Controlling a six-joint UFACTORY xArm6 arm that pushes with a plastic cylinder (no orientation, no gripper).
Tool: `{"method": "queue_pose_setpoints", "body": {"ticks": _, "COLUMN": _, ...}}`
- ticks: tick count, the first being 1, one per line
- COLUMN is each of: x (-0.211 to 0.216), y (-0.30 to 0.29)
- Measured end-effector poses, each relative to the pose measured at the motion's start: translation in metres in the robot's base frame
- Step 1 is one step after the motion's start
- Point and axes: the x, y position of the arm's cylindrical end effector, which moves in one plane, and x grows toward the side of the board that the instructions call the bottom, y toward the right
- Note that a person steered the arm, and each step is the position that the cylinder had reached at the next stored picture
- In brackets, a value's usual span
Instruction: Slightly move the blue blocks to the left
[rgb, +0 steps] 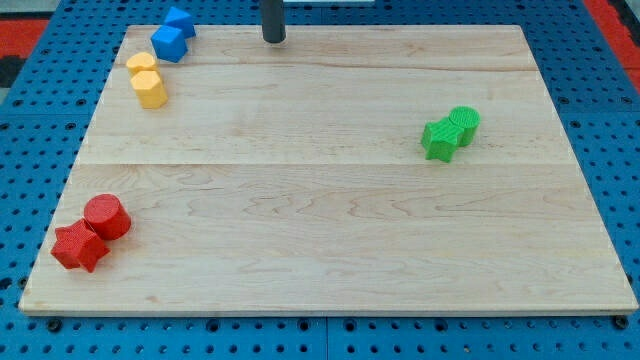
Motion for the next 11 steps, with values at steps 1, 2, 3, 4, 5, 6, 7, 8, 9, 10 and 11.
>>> {"method": "queue_pose_setpoints", "body": {"ticks": 1, "x": 0.004, "y": -0.019}}
{"method": "queue_pose_setpoints", "body": {"ticks": 2, "x": 0.007, "y": -0.045}}
{"method": "queue_pose_setpoints", "body": {"ticks": 3, "x": 0.002, "y": -0.047}}
{"method": "queue_pose_setpoints", "body": {"ticks": 4, "x": 0.003, "y": -0.089}}
{"method": "queue_pose_setpoints", "body": {"ticks": 5, "x": 0.013, "y": -0.126}}
{"method": "queue_pose_setpoints", "body": {"ticks": 6, "x": 0.034, "y": -0.126}}
{"method": "queue_pose_setpoints", "body": {"ticks": 7, "x": 0.019, "y": -0.12}}
{"method": "queue_pose_setpoints", "body": {"ticks": 8, "x": -0.006, "y": -0.112}}
{"method": "queue_pose_setpoints", "body": {"ticks": 9, "x": -0.015, "y": -0.106}}
{"method": "queue_pose_setpoints", "body": {"ticks": 10, "x": -0.02, "y": -0.103}}
{"method": "queue_pose_setpoints", "body": {"ticks": 11, "x": -0.02, "y": -0.1}}
